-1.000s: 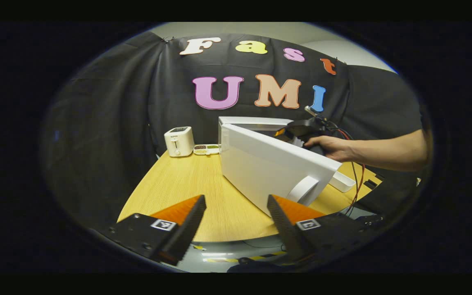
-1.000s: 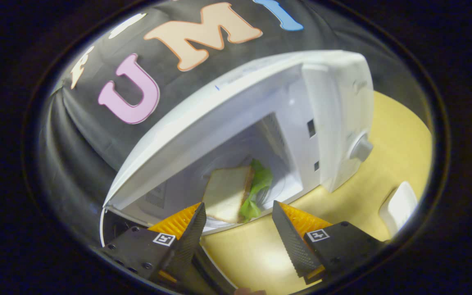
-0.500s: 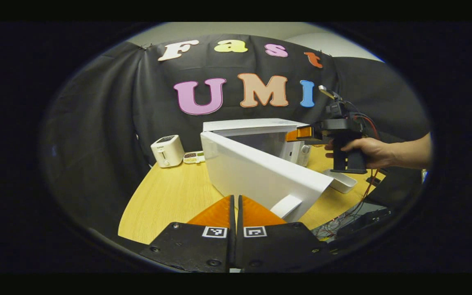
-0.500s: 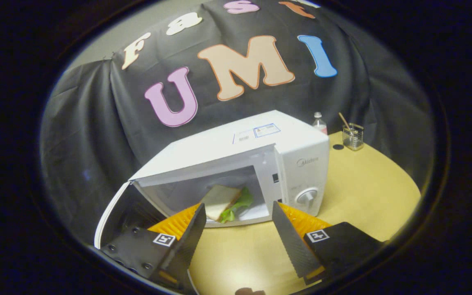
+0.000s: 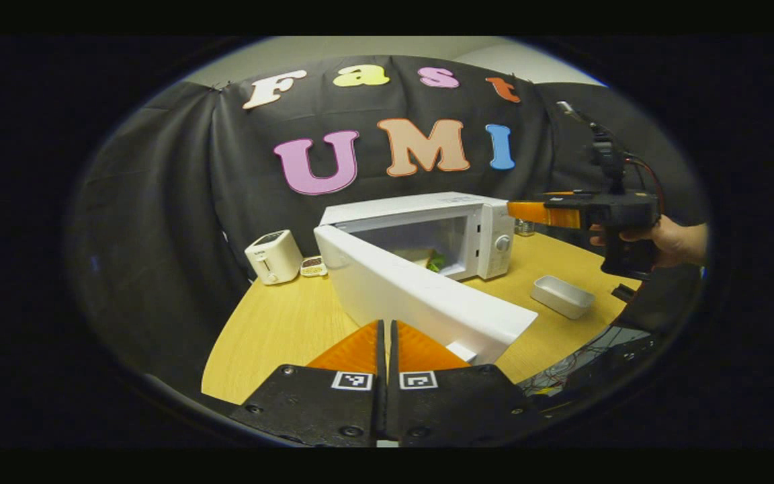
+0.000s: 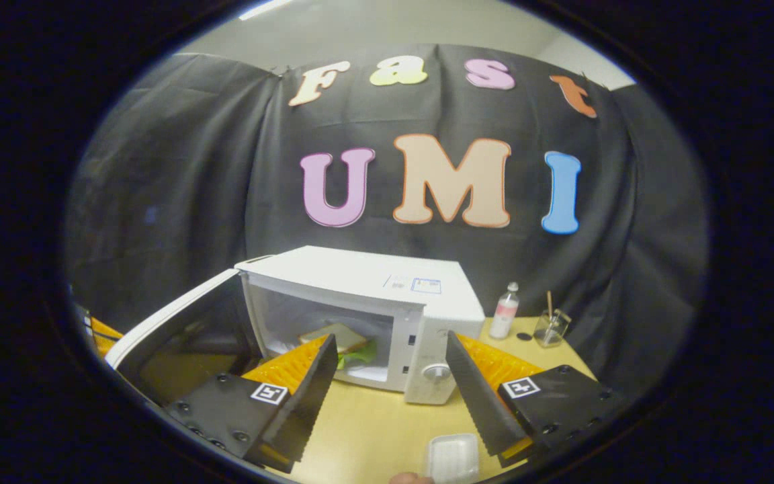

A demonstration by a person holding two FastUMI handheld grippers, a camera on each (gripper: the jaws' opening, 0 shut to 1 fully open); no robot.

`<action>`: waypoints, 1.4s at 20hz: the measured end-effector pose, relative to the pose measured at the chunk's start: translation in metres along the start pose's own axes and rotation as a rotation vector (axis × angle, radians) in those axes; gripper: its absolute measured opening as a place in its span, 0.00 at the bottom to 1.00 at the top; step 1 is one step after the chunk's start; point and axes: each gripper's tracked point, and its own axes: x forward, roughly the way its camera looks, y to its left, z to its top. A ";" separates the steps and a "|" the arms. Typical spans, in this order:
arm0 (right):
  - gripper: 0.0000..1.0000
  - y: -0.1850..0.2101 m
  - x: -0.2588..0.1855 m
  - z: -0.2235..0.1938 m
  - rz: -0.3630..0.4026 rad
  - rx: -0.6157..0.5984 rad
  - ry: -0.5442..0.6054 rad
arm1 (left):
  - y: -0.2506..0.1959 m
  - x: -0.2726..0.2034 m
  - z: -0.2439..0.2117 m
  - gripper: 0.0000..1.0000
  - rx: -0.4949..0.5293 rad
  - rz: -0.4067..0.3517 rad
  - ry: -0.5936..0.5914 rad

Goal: Open the microwave oven with the left hand, put the food in, and close the microwave oven.

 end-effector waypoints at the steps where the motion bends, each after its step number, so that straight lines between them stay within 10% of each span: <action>1: 0.92 -0.004 -0.007 0.004 0.002 -0.034 -0.020 | -0.004 0.001 0.001 0.01 0.002 -0.001 0.001; 28: 0.97 -0.091 -0.104 0.002 -0.128 0.018 -0.056 | -0.113 0.126 0.058 0.01 0.042 -0.177 -0.008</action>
